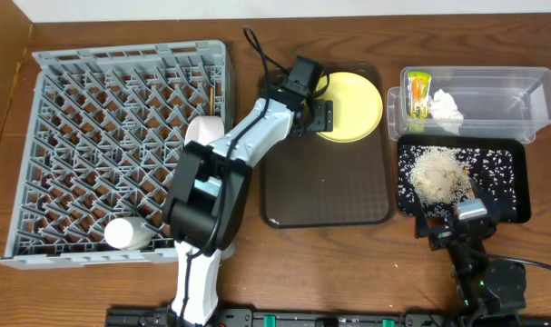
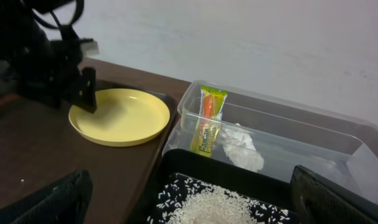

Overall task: Sort waste into correct bins and load items into the dishwasher
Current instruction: 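Grasp the yellow plate edge with the left gripper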

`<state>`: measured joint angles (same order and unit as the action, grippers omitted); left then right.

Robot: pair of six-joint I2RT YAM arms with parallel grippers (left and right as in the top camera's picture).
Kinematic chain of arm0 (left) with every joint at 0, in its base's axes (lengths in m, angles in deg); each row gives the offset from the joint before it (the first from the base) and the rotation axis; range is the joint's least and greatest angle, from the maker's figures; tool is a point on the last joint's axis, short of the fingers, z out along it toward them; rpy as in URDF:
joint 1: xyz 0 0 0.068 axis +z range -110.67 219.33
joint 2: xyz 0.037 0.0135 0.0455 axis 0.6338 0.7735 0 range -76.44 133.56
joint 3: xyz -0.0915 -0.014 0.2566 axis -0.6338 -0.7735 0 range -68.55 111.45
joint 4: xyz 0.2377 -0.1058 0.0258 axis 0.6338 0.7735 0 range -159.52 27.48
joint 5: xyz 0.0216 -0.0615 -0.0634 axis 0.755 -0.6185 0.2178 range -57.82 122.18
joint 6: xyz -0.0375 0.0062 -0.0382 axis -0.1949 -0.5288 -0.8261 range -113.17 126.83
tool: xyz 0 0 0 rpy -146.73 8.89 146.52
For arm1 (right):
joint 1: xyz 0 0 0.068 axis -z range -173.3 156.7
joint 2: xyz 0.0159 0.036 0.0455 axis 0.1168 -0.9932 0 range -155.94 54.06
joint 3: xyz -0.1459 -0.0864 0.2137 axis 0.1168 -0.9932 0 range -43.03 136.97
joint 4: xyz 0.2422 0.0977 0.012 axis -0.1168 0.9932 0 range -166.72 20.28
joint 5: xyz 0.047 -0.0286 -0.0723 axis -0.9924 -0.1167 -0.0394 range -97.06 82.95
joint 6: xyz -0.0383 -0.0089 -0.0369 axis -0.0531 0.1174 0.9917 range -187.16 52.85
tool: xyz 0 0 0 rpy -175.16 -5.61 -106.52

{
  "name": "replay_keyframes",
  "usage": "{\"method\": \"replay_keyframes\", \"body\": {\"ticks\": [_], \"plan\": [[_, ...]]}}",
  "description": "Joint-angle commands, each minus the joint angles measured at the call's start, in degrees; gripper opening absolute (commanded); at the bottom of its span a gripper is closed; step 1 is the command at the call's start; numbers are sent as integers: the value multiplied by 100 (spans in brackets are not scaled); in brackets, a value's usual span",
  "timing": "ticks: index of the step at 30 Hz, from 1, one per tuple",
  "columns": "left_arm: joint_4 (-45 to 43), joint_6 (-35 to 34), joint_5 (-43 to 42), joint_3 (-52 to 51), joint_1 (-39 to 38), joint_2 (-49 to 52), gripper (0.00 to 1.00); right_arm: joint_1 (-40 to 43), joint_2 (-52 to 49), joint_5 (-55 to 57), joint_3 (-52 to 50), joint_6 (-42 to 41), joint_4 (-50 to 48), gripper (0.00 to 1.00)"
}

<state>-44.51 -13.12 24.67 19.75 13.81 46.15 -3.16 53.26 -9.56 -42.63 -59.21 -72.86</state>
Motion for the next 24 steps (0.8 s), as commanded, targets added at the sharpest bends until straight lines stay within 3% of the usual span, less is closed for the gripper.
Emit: {"method": "replay_keyframes", "body": {"ticks": [1,9,12,13,19,24], "plan": [[-50,101,9,120,11,267,76,39,4,55,-9,-63,22,99],[-155,-39,59,120,13,573,38,37,4,57,-9,-63,22,99],[-153,-136,-109,118,26,645,19,37,4,57,-9,-63,22,99],[-155,-164,-151,120,35,645,8,37,4,57,-9,-63,22,99],[-201,-173,-721,120,275,466,8,37,4,57,-9,-63,22,99],[-490,-151,-1928,120,743,-9,8,39,4,55,-9,-63,22,99]]}}
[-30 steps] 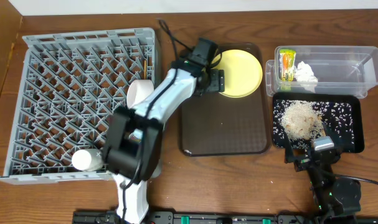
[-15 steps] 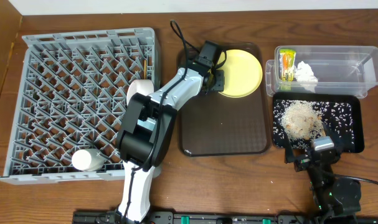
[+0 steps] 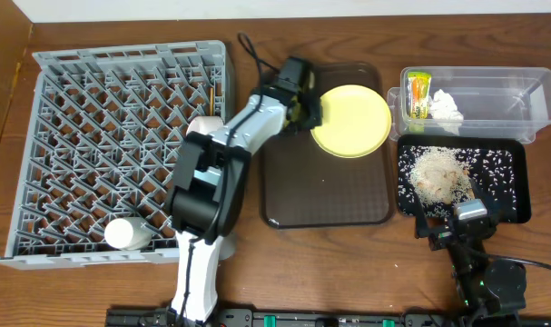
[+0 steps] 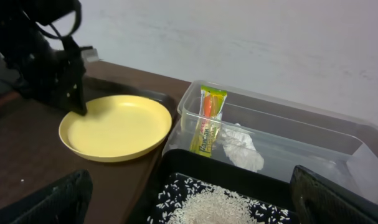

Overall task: Sort waste into correct bins and load items into the dishwasher
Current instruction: 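Grasp the yellow plate edge with the left gripper, then lift the yellow plate and carry it over the dish rack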

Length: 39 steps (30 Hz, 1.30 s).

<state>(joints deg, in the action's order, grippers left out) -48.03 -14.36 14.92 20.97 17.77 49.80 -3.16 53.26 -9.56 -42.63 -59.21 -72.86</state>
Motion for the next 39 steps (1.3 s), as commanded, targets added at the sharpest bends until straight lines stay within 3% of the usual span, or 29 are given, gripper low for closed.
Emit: {"method": "replay_keyframes", "body": {"ticks": [1,12,19,24,26,30,39], "plan": [[-160,-28,-1088,-2,409,-446,8,37,4,57,-9,-63,22,99],[-168,-28,-3012,-2,1491,-1576,8,39,4,57,-9,-63,22,99],[1178,514,-3080,-2,3045,-2675,7,39,4,57,-9,-63,22,99],[2332,1292,-3042,-2,4352,-3053,8,39,4,55,-9,-63,22,99],[2879,1705,-2782,-13,5066,-3067,7,37,4,57,-9,-63,22,99],[3344,2166,-1888,-83,5698,-3067,8,39,4,57,-9,-63,22,99],[3294,2155,275,-83,5888,-3088,7,39,4,57,-9,-63,22,99]]}}
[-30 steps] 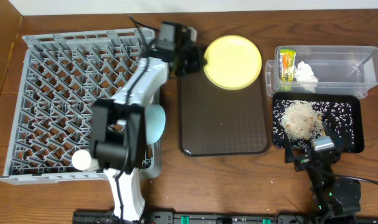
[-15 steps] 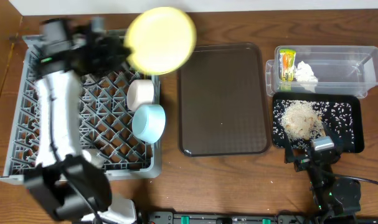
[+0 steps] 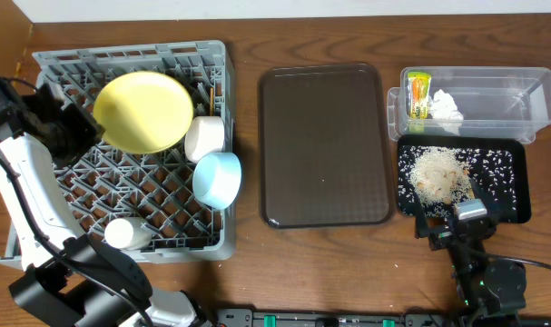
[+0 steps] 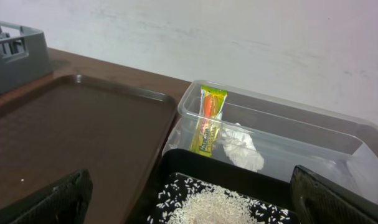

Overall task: Sort waste into correct bins and load items into the dishwasher
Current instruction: 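Lift the yellow plate and carry it over the dish rack, then tilt the yellow plate upright into a rack slot with the left gripper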

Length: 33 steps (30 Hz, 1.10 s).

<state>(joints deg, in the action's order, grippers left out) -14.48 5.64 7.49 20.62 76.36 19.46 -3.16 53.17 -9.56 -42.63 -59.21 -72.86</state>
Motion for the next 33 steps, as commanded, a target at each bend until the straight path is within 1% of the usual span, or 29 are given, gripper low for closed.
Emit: {"method": "replay_keyframes", "body": {"ticks": [1,6,11,15,18,22,29,33], "plan": [[-87,155,1178,-48,28,-55,8,39,13,57,-9,-63,22,99],[-157,155,1945,-48,28,-55,7,37,13,57,-9,-63,22,99],[-267,170,2312,-48,11,-55,8,39,13,57,-9,-63,22,99],[-378,470,2371,-48,-66,-55,7,37,13,57,-9,-63,22,99],[-433,568,2680,-48,-245,-55,7,39,13,57,-9,-63,22,99],[-481,640,3412,-48,-651,-55,7,37,13,57,-9,-63,22,99],[-577,695,5036,-48,-1379,-55,7,39,13,57,-9,-63,22,99],[-636,695,5580,-48,-1576,-55,8,37,13,57,-9,-63,22,99]]}}
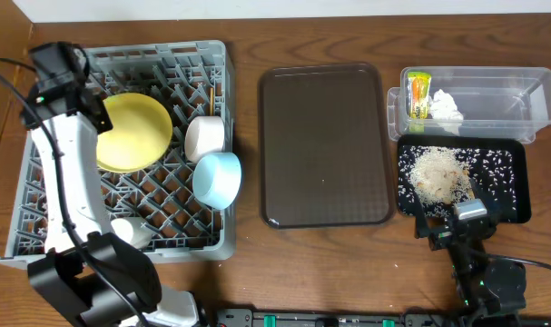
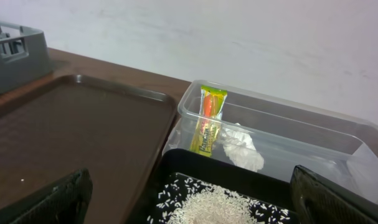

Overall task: Sort waste into correct bins and load items into the dishwasher
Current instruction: 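Tilt the yellow plate upright into a rack slot with the left gripper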

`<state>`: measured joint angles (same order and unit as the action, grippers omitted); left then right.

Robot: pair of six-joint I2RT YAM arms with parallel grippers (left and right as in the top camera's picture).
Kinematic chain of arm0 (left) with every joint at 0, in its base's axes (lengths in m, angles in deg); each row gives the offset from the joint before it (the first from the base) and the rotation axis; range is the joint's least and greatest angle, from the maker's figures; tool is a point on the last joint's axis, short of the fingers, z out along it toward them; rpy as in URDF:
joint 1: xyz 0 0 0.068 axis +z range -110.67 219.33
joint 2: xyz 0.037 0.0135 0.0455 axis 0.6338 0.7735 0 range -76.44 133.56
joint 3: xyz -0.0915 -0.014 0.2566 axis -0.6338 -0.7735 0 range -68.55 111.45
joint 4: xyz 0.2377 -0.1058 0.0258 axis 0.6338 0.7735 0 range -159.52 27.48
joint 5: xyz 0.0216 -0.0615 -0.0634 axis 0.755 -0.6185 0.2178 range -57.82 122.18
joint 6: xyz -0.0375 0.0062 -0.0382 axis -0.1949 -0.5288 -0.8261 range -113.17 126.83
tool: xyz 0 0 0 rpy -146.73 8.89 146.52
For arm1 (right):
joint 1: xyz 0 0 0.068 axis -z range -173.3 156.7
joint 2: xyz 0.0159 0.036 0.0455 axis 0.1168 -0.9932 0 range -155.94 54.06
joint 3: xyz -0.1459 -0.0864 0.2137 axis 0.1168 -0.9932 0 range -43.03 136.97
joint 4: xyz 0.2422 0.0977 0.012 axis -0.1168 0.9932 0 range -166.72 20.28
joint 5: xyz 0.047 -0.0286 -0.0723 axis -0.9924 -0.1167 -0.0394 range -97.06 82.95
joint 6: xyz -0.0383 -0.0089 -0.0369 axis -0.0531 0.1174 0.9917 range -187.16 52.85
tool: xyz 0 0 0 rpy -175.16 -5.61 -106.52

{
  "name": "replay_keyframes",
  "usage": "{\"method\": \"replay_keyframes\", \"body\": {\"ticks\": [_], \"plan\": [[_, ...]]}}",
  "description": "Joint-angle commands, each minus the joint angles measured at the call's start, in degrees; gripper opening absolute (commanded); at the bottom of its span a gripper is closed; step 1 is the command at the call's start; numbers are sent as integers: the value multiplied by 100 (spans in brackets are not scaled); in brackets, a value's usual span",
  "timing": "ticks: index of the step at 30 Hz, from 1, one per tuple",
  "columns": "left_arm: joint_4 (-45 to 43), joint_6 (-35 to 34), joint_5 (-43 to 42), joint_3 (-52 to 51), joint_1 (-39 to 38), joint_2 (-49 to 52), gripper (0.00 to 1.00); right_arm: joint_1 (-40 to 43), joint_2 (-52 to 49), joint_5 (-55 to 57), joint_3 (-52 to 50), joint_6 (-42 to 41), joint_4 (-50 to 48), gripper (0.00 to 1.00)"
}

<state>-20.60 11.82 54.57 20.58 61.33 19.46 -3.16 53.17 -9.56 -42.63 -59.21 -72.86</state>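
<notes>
The yellow plate leans among the pegs of the grey dish rack, in its upper left part. My left gripper sits at the plate's upper left rim and looks shut on it. A white cup, a light blue bowl and another white cup also stand in the rack. My right gripper rests open at the near edge of the black tray of rice, with nothing between its fingers.
The brown serving tray lies bare mid-table. At the back right, the clear bin holds a yellow wrapper and a crumpled tissue. My left arm crosses the rack's left side.
The plate has dropped lower and slightly left among the pegs of the rack. My left wrist moved from the rack's left edge to its back left corner. The right arm has not moved.
My left gripper first held the yellow plate at the back of the brown tray, then had it shifted a little to the right. Later the plate was over the rack's back left, where a cup and blue bowl showed. Now it sits in the rack.
</notes>
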Motion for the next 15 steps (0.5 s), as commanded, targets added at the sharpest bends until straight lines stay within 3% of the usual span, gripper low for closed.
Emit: {"method": "replay_keyframes", "body": {"ticks": [1,4,6,8,9,10,11,15], "plan": [[-33,76,896,-44,-105,-55,7,39,13,57,-9,-63,22,99],[-22,-7,890,-44,-125,-55,8,39,13,57,-9,-63,22,99],[-2,-409,844,-44,-63,-55,8,39,13,57,-9,-63,22,99],[72,-861,334,-44,155,-55,17,39,13,57,-9,-63,22,99],[103,-918,-114,-44,282,-55,30,39,13,57,-9,-63,22,99],[122,-920,-715,-44,446,-55,52,37,13,57,-9,-63,22,99],[153,-920,-1908,-44,774,-52,67,39,13,57,-9,-63,22,99],[164,-942,-4266,-50,1565,31,69,37,13,57,-9,-63,22,99]]}}
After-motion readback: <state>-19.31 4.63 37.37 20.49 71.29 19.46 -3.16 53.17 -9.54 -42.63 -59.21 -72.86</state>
